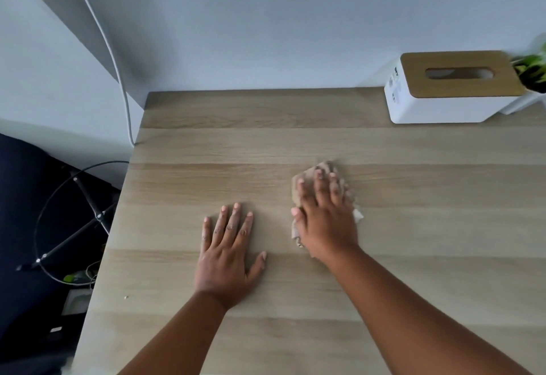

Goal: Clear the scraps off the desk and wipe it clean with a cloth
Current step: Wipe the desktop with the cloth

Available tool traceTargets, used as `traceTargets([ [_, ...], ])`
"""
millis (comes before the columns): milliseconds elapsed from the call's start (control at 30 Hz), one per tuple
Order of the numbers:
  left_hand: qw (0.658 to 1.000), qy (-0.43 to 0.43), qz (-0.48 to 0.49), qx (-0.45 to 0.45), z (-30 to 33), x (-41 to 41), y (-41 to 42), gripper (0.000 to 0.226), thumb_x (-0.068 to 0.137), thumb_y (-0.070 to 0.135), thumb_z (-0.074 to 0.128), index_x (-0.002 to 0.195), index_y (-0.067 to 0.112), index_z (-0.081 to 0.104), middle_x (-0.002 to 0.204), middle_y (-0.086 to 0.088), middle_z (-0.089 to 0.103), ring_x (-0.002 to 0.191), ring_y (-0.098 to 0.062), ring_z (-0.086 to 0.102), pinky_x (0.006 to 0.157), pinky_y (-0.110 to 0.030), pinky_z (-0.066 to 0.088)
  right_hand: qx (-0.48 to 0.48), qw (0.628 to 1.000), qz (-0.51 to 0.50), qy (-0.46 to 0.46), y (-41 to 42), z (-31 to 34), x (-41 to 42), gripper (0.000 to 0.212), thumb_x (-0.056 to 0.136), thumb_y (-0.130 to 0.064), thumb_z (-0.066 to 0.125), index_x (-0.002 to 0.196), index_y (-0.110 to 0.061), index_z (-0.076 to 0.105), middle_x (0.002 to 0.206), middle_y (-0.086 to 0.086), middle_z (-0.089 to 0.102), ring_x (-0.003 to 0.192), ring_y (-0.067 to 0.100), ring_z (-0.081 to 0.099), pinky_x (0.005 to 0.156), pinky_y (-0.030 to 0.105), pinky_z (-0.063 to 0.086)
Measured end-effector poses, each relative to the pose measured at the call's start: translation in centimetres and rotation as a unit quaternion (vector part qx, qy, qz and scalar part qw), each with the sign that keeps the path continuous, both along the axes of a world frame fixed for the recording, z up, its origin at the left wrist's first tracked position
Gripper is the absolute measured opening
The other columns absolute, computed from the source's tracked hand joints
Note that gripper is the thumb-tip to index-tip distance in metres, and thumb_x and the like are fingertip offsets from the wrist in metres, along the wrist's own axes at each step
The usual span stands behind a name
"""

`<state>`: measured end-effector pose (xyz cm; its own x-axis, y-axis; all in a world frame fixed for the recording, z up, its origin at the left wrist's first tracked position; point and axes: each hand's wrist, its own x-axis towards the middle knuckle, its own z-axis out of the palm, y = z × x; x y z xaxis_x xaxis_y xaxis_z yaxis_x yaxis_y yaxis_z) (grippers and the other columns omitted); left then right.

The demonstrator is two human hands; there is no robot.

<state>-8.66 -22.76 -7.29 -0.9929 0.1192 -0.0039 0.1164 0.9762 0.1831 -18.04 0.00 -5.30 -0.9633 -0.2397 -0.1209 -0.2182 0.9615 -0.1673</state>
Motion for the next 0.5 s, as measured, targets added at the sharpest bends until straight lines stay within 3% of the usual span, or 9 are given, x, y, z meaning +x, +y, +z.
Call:
traceTargets([
  [167,1.0,-0.009,0.003,-0.007,0.2,-0.1,0.0,0.084,0.093,0.063,0.05,0.163,0.022,0.025,0.173,-0.004,0.013,0.161,-0.026,0.006,0.125,-0.061,0.017,-0.002,0.99,0.144,0.013,1.6,-0.6,1.3,0.061,0.1,-0.05,0.041,0.156,-0.025,0.04,0.17,0.008,0.021,0.157,0.035,0.017,0.122,0.057,0.023],
  [333,1.0,0.0,0.004,-0.01,0.0,-0.1,-0.1,0.084,0.093,0.064,0.048,0.163,0.022,0.027,0.173,-0.004,0.015,0.16,-0.027,0.007,0.125,-0.061,0.015,0.03,1.0,-0.002,0.0,7.2,-0.3,-2.9,0.061,0.099,-0.05,0.034,0.154,-0.022,0.04,0.17,0.01,0.021,0.153,0.039,0.023,0.121,0.059,0.026],
  [500,1.0,0.006,-0.001,-0.013,-0.3,-0.3,-0.1,0.086,0.091,0.063,0.049,0.163,0.021,0.027,0.173,-0.005,0.014,0.16,-0.028,0.007,0.124,-0.062,0.017,0.046,0.994,-0.101,0.005,3.5,-0.4,-9.2,0.06,0.1,-0.046,0.039,0.156,-0.022,0.036,0.169,0.017,0.018,0.153,0.044,0.017,0.119,0.064,0.021],
])
